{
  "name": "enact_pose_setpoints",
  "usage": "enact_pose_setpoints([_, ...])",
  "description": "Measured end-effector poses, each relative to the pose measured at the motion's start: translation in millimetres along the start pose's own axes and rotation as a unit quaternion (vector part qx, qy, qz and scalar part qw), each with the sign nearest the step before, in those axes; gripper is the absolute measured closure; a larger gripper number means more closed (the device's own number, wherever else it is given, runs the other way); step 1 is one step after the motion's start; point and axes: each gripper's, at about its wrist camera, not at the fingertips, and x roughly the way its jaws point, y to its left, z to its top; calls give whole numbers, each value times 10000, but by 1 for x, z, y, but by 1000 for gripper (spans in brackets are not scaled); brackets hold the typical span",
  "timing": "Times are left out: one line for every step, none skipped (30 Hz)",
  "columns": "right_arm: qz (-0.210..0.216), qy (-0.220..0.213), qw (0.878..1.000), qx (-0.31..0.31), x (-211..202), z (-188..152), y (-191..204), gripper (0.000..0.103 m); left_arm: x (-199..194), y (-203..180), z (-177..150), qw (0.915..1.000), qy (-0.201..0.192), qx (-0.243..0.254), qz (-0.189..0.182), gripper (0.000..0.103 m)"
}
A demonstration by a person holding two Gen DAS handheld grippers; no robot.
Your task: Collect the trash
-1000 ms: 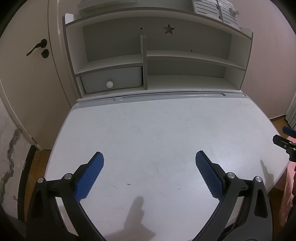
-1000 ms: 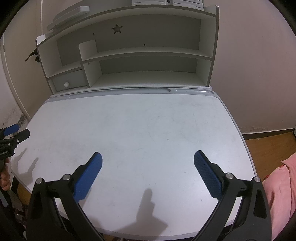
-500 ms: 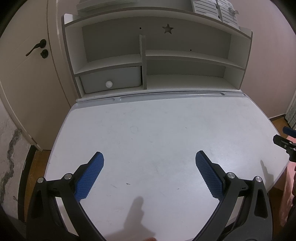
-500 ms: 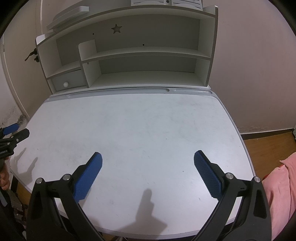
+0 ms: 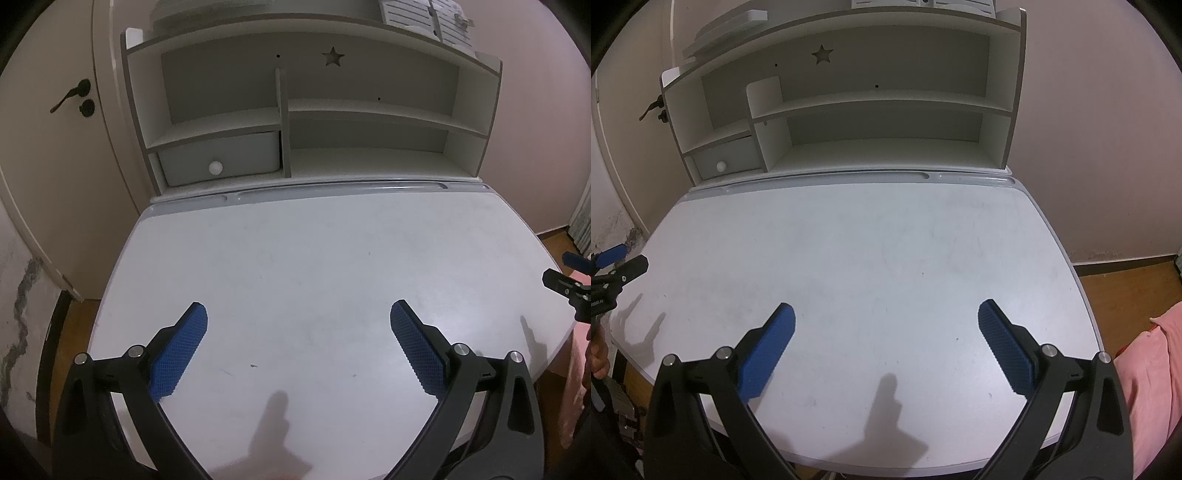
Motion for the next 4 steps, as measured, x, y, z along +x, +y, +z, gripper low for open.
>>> enact_pose_setpoints([-2, -4, 10000, 2, 0, 0, 0, 7, 0, 0, 0, 10000, 2, -7, -20, 7])
enact_pose_setpoints([-3, -2, 10000, 6, 0, 0, 0, 7, 1, 0, 0, 10000, 11, -3, -31, 7])
enact_pose_setpoints([-2, 5, 10000, 8, 1, -1, 0, 7, 1, 0, 0, 10000, 11, 11, -32, 7])
enact_pose_setpoints([1, 9, 10000, 8, 1, -1, -1, 7, 1, -1, 0, 10000, 8, 19, -26, 7])
